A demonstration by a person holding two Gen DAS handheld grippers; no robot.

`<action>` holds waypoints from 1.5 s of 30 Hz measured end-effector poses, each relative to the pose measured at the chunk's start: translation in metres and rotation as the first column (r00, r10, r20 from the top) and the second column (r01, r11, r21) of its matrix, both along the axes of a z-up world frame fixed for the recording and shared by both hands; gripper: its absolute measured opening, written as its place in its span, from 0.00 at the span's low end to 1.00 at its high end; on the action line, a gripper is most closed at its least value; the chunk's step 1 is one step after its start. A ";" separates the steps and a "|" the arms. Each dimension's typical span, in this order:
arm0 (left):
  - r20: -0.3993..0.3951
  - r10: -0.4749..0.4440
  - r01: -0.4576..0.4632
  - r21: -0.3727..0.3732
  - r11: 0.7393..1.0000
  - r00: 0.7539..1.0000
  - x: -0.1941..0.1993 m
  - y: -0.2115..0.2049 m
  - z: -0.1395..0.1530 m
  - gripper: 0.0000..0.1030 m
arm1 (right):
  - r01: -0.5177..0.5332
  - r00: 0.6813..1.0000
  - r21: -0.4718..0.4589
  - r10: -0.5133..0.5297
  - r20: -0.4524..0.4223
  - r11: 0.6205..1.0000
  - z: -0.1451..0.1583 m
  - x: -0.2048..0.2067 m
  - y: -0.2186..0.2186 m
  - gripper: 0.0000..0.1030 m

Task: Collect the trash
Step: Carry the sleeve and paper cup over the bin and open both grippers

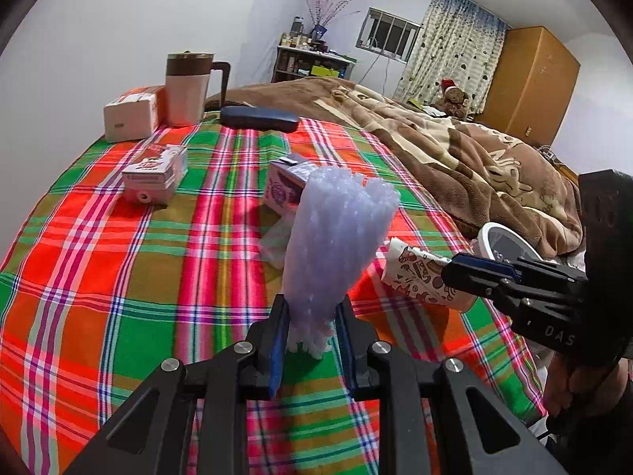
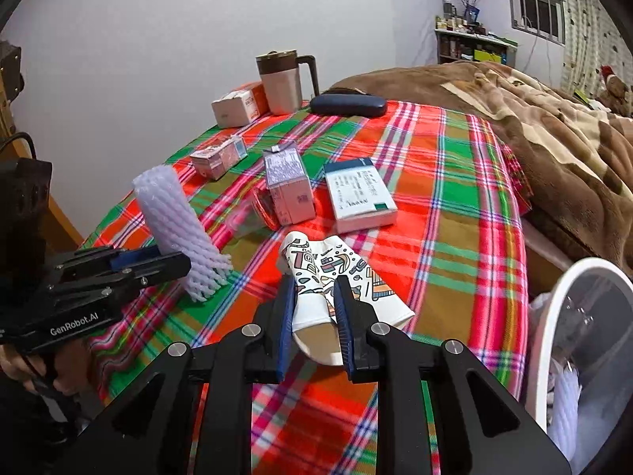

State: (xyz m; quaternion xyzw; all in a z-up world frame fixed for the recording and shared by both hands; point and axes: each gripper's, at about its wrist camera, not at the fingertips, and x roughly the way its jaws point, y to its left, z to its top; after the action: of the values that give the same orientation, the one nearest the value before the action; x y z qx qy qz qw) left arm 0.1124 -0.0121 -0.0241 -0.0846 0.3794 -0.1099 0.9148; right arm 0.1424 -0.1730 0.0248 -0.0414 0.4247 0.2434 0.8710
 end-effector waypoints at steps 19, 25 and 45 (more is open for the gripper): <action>0.014 -0.084 0.084 0.006 0.996 0.996 -0.002 -0.039 0.015 0.23 | 0.097 0.994 0.049 -0.099 0.038 0.994 0.018 -0.017 -0.046 0.20; 0.023 -0.130 0.130 0.006 0.991 0.991 0.004 -0.061 0.021 0.23 | 0.154 0.986 0.067 -0.157 0.051 0.986 0.023 -0.019 -0.069 0.20; 0.033 -0.342 0.342 0.015 0.940 0.939 0.024 -0.171 0.031 0.23 | 0.365 0.925 0.092 -0.372 0.078 0.927 0.030 -0.035 -0.157 0.20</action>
State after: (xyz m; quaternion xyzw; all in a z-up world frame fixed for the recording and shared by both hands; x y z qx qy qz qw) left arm 0.1364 -0.1834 0.0071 -0.0112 0.3728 -0.2666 0.8887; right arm 0.1071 -0.3301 0.0549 0.0609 0.3740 0.0891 0.9211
